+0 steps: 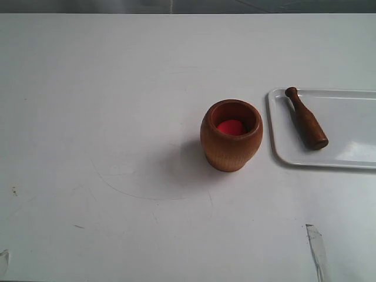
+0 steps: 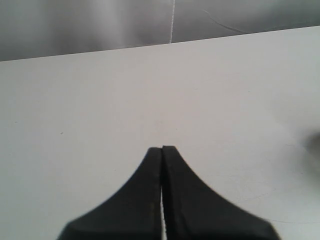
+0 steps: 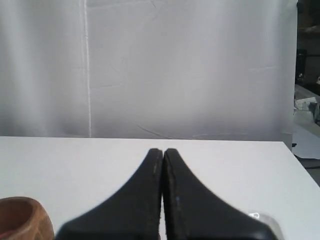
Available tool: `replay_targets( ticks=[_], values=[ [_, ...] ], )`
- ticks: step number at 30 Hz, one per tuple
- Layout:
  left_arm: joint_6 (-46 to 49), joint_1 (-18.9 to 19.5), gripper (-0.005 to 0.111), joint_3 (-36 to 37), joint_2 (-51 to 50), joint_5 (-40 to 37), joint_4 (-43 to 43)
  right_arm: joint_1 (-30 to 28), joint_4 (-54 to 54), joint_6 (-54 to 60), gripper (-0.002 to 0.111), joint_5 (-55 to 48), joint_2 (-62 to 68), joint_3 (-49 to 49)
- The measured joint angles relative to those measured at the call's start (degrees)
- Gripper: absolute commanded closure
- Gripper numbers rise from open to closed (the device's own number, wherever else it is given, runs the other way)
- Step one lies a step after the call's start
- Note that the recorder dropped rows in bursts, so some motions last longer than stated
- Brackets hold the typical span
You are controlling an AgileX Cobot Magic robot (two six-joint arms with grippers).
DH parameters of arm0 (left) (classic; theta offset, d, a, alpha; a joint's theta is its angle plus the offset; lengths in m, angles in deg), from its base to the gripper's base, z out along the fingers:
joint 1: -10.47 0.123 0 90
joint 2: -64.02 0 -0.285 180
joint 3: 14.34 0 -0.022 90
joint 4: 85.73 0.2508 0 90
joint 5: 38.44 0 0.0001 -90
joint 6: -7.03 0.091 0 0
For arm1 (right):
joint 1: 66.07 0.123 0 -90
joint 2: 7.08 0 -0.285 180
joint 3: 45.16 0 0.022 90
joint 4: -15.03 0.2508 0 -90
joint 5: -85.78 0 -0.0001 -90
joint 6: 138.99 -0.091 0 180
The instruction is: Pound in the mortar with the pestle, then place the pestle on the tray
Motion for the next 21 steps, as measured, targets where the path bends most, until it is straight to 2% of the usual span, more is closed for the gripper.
replay_targets(
  ticks=[11, 21],
  values=[
    [0.00, 0.00, 0.107, 0.00, 0.00, 0.00, 0.00, 0.00, -3.07, 4.92, 0.108, -6.12, 0.00, -0.23],
    [0.00, 0.00, 0.107, 0.00, 0.00, 0.00, 0.00, -5.16, -3.11, -0.15, 0.108, -7.33, 0.00, -0.23]
  ],
)
